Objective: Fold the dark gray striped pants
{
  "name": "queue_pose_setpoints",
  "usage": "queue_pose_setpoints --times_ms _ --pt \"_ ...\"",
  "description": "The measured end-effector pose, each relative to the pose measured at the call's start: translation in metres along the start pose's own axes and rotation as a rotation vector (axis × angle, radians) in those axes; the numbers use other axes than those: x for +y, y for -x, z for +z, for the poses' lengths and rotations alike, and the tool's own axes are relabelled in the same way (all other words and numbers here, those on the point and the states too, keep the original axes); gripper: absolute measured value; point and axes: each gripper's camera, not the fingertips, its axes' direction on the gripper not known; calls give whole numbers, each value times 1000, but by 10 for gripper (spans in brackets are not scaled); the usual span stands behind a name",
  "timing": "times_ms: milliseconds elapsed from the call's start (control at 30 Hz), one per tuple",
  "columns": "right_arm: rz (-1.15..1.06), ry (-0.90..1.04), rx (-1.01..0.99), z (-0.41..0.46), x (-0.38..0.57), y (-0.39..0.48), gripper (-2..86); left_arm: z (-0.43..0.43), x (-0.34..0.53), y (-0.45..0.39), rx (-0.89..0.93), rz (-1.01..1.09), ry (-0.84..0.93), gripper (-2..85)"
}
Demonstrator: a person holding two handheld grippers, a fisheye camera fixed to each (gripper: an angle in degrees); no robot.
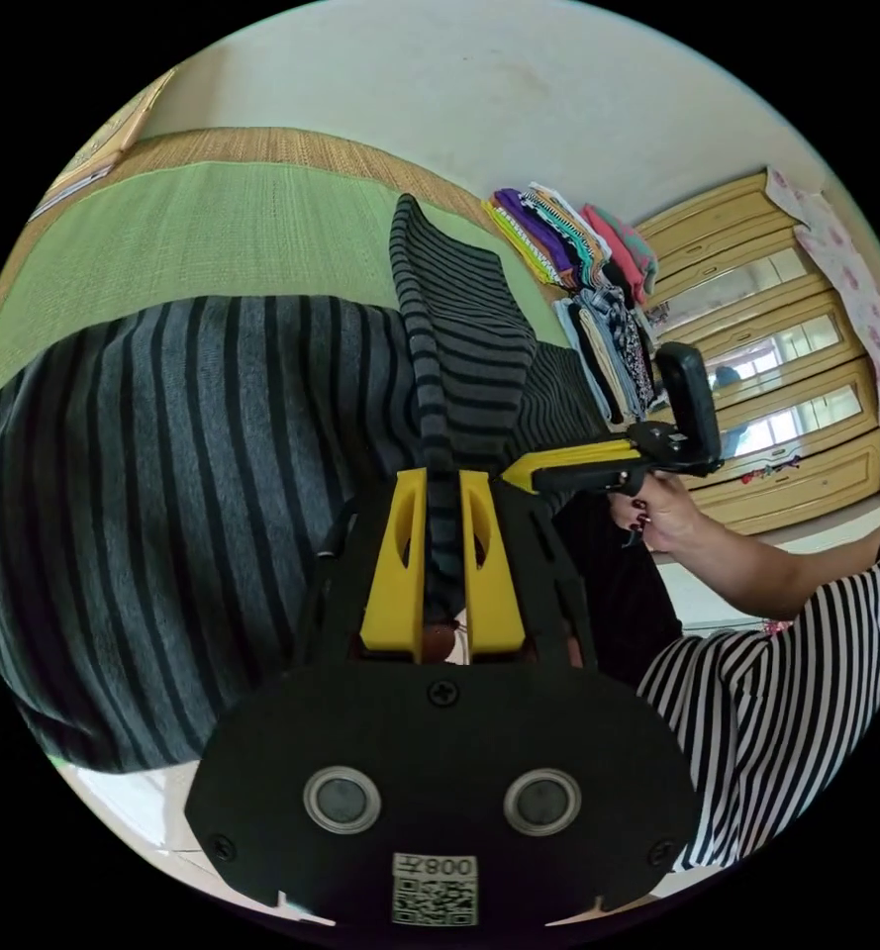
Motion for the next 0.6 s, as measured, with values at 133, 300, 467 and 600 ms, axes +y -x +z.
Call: queue_pose_setpoints --times_ms 133,300,467,600 --pt "38 -98 5 -44 -26 -21 17 20 -34 3 24 -32 29 74" --pt "53 -124 71 -75 -80 -35 68 35 -61 0 16 -34 54 70" --pt "95 -57 89 -81 -146 -49 92 46 -85 -6 49 -45 48 68" --pt "125 -8 124 -80 -183 -51 98 55 -99 -12 70 -35 61 66"
